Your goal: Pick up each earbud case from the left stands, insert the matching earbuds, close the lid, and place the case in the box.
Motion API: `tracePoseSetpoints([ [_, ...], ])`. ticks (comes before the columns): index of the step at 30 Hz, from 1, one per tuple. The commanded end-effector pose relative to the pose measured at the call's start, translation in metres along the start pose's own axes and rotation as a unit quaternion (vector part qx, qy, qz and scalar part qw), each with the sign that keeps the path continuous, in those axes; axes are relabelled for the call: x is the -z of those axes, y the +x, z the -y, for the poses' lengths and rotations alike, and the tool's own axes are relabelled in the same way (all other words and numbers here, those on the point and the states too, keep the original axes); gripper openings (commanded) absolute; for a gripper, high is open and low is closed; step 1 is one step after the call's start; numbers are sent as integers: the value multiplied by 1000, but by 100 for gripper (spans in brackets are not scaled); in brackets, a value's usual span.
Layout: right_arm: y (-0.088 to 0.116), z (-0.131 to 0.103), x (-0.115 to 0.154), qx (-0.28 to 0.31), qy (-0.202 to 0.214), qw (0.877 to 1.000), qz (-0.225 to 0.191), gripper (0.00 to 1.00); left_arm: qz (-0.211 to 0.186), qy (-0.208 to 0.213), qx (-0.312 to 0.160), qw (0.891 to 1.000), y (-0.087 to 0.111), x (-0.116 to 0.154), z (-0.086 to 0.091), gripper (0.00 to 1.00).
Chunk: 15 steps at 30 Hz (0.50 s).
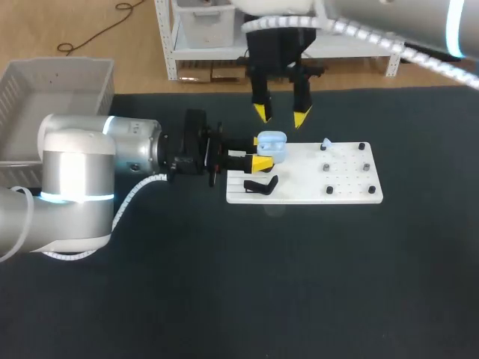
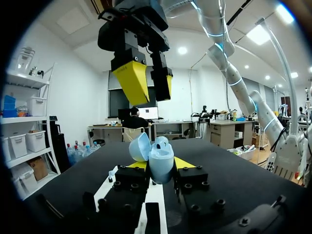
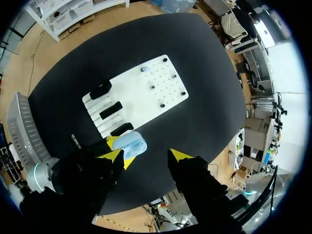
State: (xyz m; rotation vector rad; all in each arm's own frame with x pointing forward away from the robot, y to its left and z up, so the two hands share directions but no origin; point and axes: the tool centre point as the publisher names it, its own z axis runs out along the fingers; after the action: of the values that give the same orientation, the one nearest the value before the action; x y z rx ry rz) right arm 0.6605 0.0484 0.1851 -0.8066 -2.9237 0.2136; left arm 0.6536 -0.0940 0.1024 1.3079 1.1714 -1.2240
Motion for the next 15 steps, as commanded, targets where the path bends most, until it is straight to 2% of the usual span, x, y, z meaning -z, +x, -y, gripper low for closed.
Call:
tracePoseSetpoints([
  [1,1,44,-1,11,-142,989,43,60,-1,-1,0,1000,0,0,1,0],
  [5,-12,52,0,26,-180,981,66,49,-1,-1,0,1000,0,0,1,0],
  [7,-17,54,-1,41,-190,978,79,49,-1,-1,0,1000,0,0,1,0],
  [10,-24,55,-6,66,-200,973,91,55,-1,-1,0,1000,0,0,1,0],
  [13,-32,55,-11,84,-214,969,96,56,-1,-1,0,1000,0,0,1,0],
  [15,-37,56,-14,96,-219,966,98,62,-1,-1,0,1000,0,0,1,0],
])
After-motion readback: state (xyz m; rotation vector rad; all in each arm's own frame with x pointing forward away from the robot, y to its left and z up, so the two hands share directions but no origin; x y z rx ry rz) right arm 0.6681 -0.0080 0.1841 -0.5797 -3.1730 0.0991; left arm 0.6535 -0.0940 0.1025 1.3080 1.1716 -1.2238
